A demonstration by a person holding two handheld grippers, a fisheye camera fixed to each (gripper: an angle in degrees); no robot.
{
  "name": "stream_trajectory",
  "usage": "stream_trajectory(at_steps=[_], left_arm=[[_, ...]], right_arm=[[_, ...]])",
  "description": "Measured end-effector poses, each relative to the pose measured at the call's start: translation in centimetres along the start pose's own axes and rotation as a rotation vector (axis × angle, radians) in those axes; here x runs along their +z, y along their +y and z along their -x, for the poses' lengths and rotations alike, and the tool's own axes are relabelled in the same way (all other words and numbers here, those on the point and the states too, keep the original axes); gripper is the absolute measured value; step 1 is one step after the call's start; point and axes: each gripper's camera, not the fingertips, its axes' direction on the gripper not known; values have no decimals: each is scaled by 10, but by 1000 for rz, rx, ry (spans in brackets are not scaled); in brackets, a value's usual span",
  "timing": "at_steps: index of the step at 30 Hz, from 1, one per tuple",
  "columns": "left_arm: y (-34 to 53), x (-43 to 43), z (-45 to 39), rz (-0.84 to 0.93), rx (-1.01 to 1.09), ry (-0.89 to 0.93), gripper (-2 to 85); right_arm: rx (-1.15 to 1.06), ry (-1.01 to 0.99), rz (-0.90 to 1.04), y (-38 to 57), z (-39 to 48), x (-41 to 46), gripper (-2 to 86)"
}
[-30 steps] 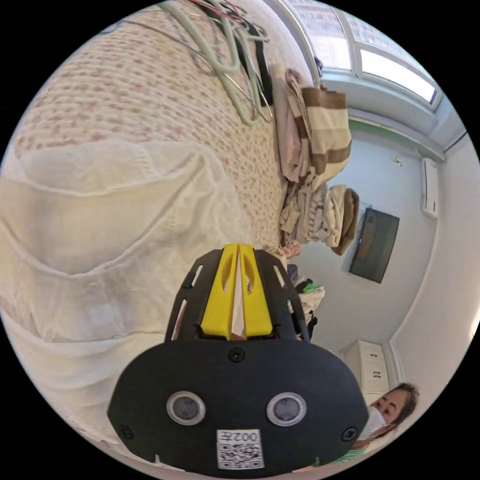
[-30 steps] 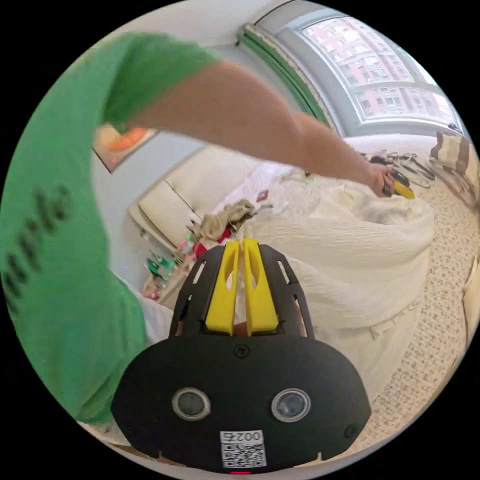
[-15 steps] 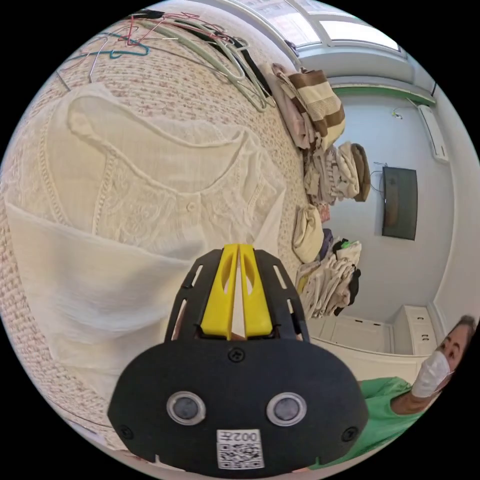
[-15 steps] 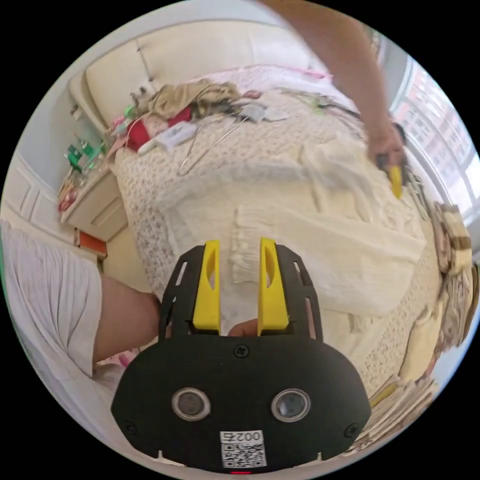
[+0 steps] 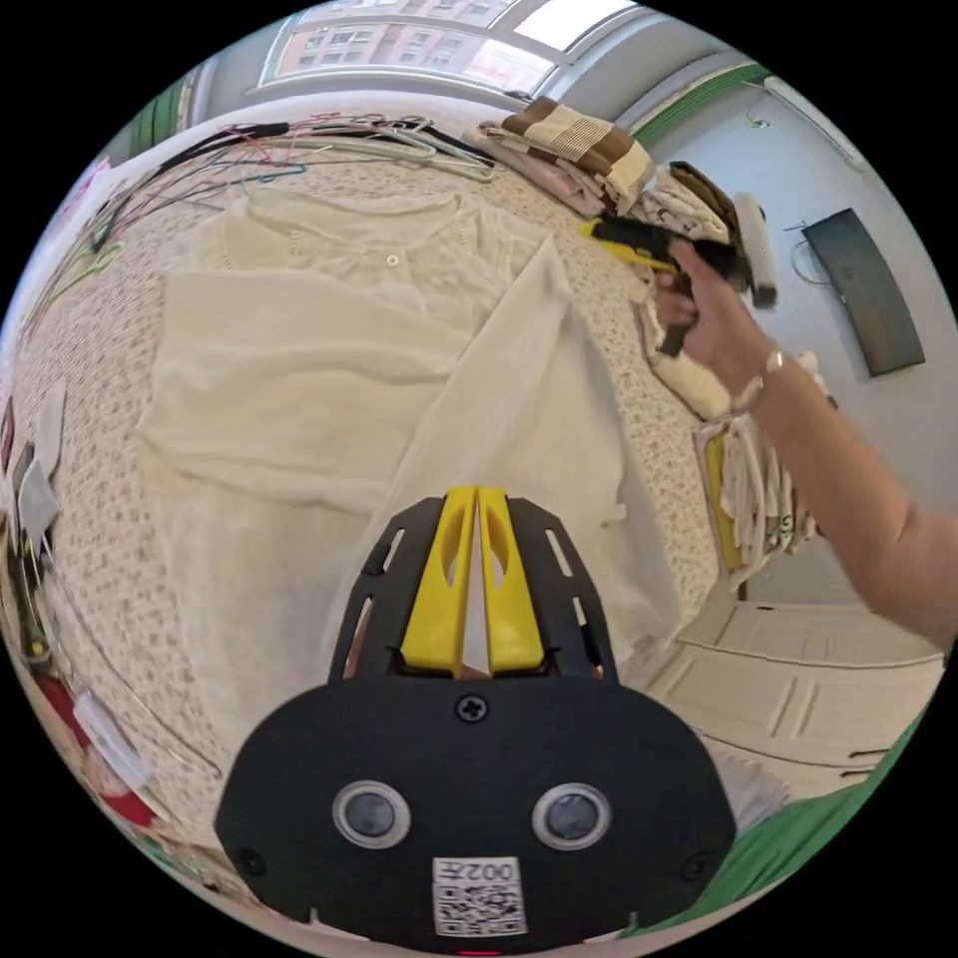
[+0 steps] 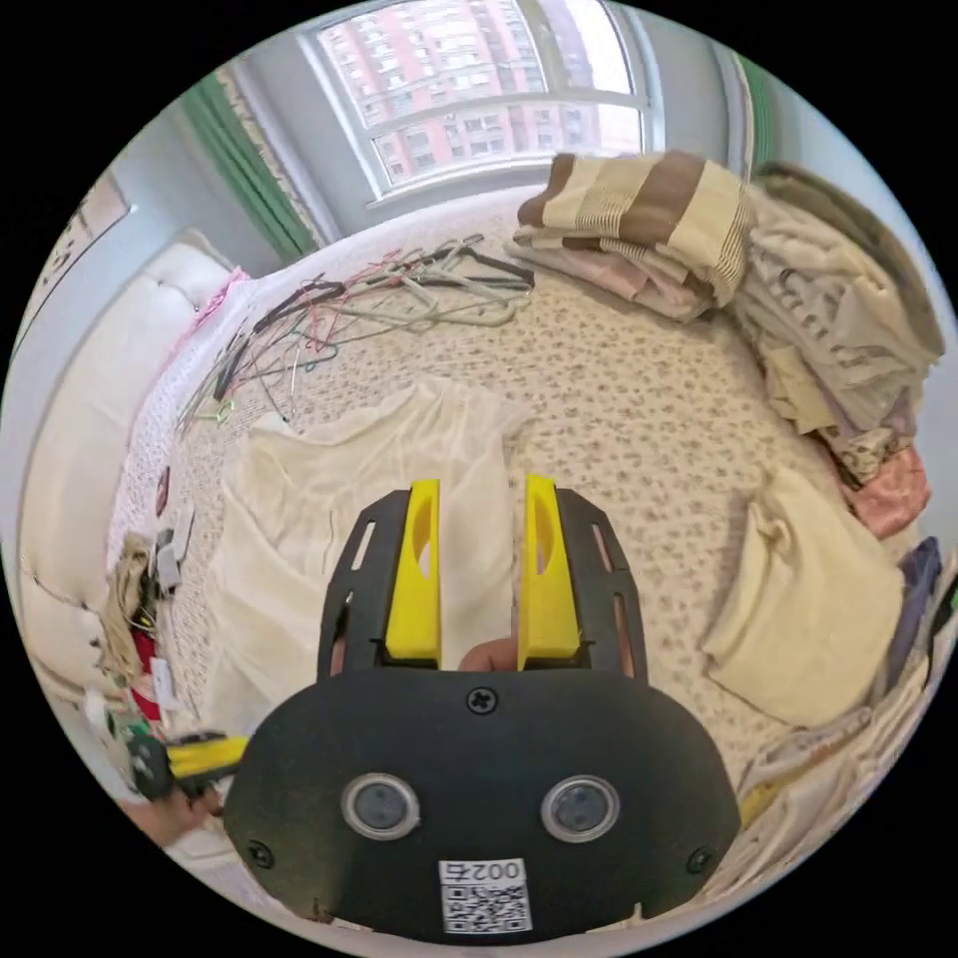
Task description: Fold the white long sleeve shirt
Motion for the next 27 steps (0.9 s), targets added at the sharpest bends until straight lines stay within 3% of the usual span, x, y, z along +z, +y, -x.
stream_trajectory(at_steps=[3, 7, 11, 16, 21, 27], left_arm=[[40, 27, -8, 46, -55, -71, -9], [61, 56, -5, 72, -64, -217, -9], [76, 88, 9, 127, -72, -330, -9], [89, 112, 14, 135, -76, -310, -9], [93, 113, 5, 101, -94, -338, -9], [113, 102, 6, 40, -105, -421, -9]], right_arm=[[24, -31, 146, -29, -2, 48, 99], [52, -88, 161, -48, -2, 65, 11], [23, 94, 26, -78, 25, 45, -3], [-215, 360, 232, -88, 66, 89, 4], [-172, 332, -5, -68, 80, 29, 51], [-290, 280, -71, 33, 104, -15, 7]])
